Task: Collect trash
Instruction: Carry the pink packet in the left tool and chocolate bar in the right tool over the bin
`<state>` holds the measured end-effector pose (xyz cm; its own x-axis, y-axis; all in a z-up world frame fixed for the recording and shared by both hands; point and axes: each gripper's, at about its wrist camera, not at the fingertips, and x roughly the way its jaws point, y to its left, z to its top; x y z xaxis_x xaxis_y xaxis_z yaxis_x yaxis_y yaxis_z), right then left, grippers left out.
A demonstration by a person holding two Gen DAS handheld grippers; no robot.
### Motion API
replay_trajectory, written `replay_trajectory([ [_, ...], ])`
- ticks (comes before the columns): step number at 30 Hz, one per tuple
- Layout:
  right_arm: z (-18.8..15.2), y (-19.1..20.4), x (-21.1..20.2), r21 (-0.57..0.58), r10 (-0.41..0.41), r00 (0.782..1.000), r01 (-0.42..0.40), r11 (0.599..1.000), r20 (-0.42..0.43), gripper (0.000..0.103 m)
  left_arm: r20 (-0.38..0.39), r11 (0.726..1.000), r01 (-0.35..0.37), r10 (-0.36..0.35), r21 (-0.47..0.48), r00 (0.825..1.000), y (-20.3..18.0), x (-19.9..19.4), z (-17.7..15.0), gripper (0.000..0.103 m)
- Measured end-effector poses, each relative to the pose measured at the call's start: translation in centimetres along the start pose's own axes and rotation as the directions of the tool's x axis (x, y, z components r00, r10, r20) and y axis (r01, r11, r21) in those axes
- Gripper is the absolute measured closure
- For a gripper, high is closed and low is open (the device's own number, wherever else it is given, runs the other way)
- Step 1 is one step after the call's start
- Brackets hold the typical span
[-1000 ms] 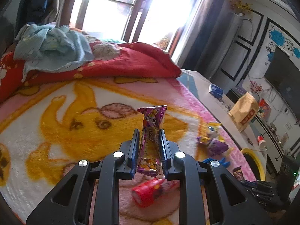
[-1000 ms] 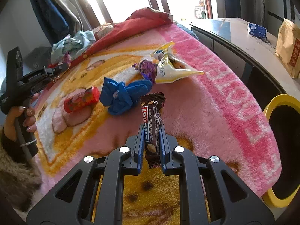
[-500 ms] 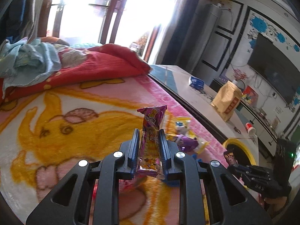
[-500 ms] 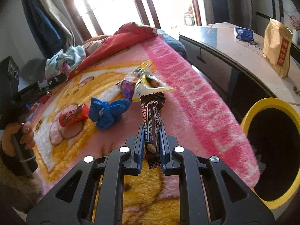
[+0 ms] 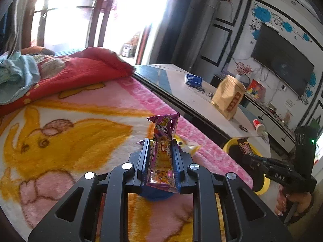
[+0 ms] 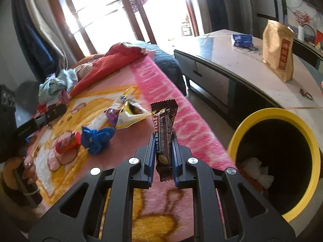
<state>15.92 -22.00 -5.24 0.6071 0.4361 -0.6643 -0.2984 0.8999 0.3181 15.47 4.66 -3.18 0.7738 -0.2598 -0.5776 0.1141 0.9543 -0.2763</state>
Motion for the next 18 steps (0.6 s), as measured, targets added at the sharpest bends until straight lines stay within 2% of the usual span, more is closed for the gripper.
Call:
replay_trajectory([
  [18, 0.7, -4.8, -3.2, 0.095, -0.092, 0.993, 0.085, 0.992, 0.072, 0.093, -0.036, 0.982, 0.127, -0.123, 0.143, 0.992, -7.2, 2.3, 0.0, 0.083],
])
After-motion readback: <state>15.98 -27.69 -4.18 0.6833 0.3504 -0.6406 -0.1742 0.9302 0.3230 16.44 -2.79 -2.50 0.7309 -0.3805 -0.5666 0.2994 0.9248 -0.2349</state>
